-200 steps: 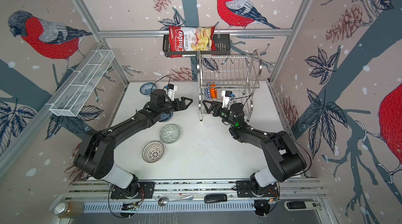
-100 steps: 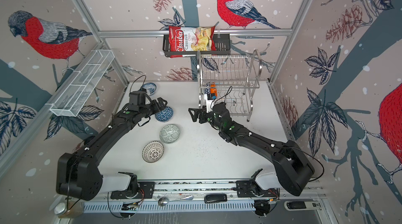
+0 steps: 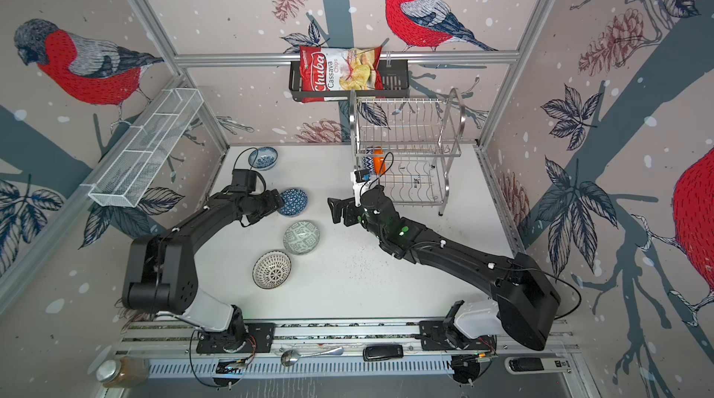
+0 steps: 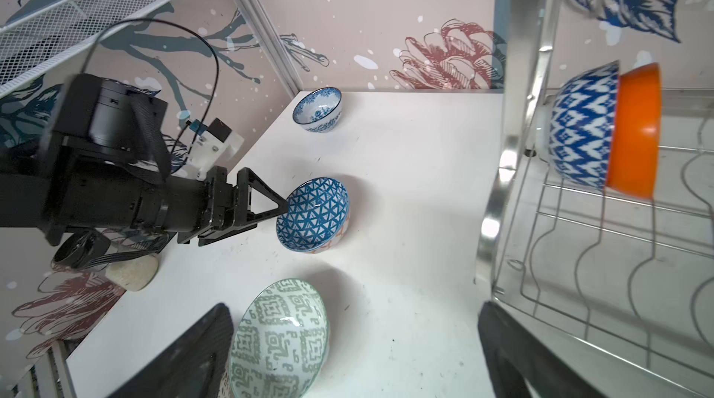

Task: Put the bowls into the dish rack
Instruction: 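Reach the left gripper to the blue triangle-patterned bowl and grasp its rim, then move the blue bowl toward the table center with the left gripper and release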

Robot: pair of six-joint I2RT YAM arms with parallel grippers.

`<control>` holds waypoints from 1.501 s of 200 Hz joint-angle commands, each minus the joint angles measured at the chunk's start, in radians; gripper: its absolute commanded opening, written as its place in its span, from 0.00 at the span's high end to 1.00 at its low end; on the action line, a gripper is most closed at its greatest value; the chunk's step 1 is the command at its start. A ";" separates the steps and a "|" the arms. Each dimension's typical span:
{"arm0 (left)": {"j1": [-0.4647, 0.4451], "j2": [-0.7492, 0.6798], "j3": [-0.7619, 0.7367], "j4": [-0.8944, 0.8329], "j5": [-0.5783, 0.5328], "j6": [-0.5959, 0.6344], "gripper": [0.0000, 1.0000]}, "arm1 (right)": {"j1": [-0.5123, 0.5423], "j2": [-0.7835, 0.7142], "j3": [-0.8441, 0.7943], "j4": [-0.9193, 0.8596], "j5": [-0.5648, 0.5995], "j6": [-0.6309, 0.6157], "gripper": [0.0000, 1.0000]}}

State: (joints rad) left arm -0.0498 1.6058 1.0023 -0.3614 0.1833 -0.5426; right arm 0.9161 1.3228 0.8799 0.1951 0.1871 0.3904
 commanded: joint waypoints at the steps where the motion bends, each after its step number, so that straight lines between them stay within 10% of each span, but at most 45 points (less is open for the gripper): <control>1: 0.004 0.067 0.038 -0.037 0.015 0.036 0.28 | 0.000 -0.041 -0.027 -0.023 0.078 -0.015 0.00; 144: 0.005 0.102 0.059 -0.011 -0.040 0.081 0.96 | -0.037 -0.074 -0.044 -0.054 0.077 -0.010 0.00; 234: -0.011 -0.065 0.138 0.006 0.088 0.046 1.00 | -0.112 -0.137 -0.064 -0.129 0.072 -0.011 0.00; 300: -0.292 -0.254 0.020 -0.048 0.004 0.007 1.00 | -0.238 -0.241 -0.089 -0.198 0.027 -0.024 0.01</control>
State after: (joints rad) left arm -0.2840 1.4014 1.0645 -0.3889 0.2134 -0.4953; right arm 0.7136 1.1164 0.8051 0.0219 0.2375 0.3878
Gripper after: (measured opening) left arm 0.076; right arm 0.995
